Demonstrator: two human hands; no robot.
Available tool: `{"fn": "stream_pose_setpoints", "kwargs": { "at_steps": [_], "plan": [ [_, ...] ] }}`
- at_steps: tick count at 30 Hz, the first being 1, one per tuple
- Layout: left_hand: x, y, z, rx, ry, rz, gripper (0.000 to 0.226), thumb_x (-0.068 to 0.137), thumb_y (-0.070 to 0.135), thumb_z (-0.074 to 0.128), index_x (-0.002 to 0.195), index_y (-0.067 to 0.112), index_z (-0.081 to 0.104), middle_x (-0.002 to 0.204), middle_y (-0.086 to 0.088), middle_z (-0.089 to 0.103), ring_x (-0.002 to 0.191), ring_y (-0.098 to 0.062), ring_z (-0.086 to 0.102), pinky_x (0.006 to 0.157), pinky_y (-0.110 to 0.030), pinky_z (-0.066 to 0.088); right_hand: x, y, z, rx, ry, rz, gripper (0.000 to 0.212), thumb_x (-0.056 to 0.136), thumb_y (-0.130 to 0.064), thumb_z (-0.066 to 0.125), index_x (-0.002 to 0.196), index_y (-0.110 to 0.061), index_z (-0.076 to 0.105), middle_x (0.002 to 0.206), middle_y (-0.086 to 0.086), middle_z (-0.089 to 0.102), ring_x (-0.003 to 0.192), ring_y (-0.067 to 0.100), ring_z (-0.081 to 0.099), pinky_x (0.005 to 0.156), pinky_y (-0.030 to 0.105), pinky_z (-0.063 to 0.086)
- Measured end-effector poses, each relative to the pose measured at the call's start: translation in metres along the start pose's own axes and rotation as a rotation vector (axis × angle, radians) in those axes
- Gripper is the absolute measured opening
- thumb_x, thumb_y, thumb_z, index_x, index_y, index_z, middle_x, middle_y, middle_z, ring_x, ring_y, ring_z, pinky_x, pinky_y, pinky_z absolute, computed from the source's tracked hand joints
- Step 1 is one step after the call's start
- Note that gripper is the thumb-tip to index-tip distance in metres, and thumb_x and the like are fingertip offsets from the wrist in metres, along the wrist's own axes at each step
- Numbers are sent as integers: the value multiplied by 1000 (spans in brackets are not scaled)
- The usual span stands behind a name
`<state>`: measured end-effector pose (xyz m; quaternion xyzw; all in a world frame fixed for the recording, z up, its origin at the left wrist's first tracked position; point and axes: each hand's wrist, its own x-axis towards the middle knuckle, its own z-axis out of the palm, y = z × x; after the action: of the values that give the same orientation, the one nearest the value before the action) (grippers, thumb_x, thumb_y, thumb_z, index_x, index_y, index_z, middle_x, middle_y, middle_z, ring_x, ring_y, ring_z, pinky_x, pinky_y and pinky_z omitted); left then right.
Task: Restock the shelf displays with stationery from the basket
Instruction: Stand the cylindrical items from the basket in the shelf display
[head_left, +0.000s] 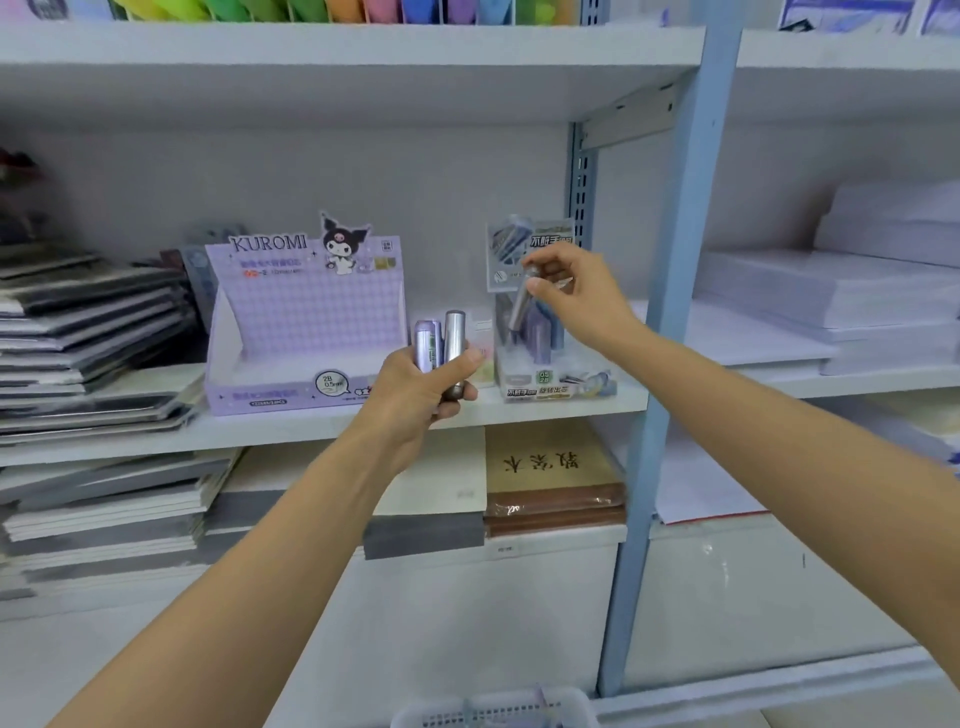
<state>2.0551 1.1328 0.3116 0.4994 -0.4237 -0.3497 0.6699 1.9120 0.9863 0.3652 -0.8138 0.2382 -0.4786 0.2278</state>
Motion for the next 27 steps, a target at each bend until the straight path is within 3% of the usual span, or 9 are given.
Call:
{"fn": "stream_pose_setpoints", "kwargs": {
  "at_steps": [7, 10, 14, 18, 20, 24, 27],
  "plan": [
    [19, -3, -9, 8, 13, 24, 41, 72, 28, 78, 102, 2, 65, 78, -8, 69, 63, -15, 63, 49, -18, 41, 21, 23, 24, -227, -137, 56, 25, 90, -11, 63, 115, -14, 65, 112, 9, 63, 107, 22, 57, 101, 39, 46],
    [25, -7, -13, -4, 21, 13, 49, 67, 29, 80, 105, 1, 65, 74, -8, 68, 64, -16, 62, 46, -17, 39, 24, 28, 27, -284, -200, 82, 24, 91, -14, 63, 114, -19, 63, 116, 8, 58, 103, 20, 58, 96, 30, 47],
    [32, -15, -16, -10, 37, -4, 35, 75, 22, 79, 103, 3, 67, 83, -16, 70, 66, -17, 61, 43, -16, 39, 27, 29, 23, -254, -250, 80, 18, 90, -11, 63, 107, -18, 61, 100, 0, 59, 94, 14, 55, 79, 18, 44],
    [33, -15, -14, 0, 36, -12, 47, 69, 27, 81, 106, 2, 66, 79, -15, 70, 67, -17, 65, 44, -16, 40, 27, 29, 24, -210, -242, 76, 27, 89, -9, 65, 113, -19, 57, 95, 1, 60, 85, 12, 57, 72, 16, 42],
    [33, -14, -13, -2, 29, -10, 48, 69, 25, 81, 107, 1, 65, 75, -13, 70, 66, -16, 66, 44, -16, 41, 26, 31, 24, -212, -190, 50, 20, 88, -9, 66, 103, -20, 59, 98, 2, 64, 84, 10, 57, 71, 14, 43],
    [30, -11, -9, -35, 10, 8, 41, 68, 20, 81, 102, 6, 61, 72, -4, 71, 63, -15, 66, 44, -15, 41, 25, 36, 26, -416, -109, 0, 9, 88, -19, 67, 97, -17, 68, 103, 2, 63, 101, 16, 49, 91, 36, 45],
    [28, -8, -7, -26, 7, 19, 38, 70, 17, 81, 100, 6, 61, 71, -3, 71, 62, -16, 66, 44, -16, 41, 26, 35, 24, -555, -245, -3, 20, 90, -27, 64, 106, -19, 71, 108, 3, 60, 107, 20, 42, 98, 42, 40]
  ]
}}
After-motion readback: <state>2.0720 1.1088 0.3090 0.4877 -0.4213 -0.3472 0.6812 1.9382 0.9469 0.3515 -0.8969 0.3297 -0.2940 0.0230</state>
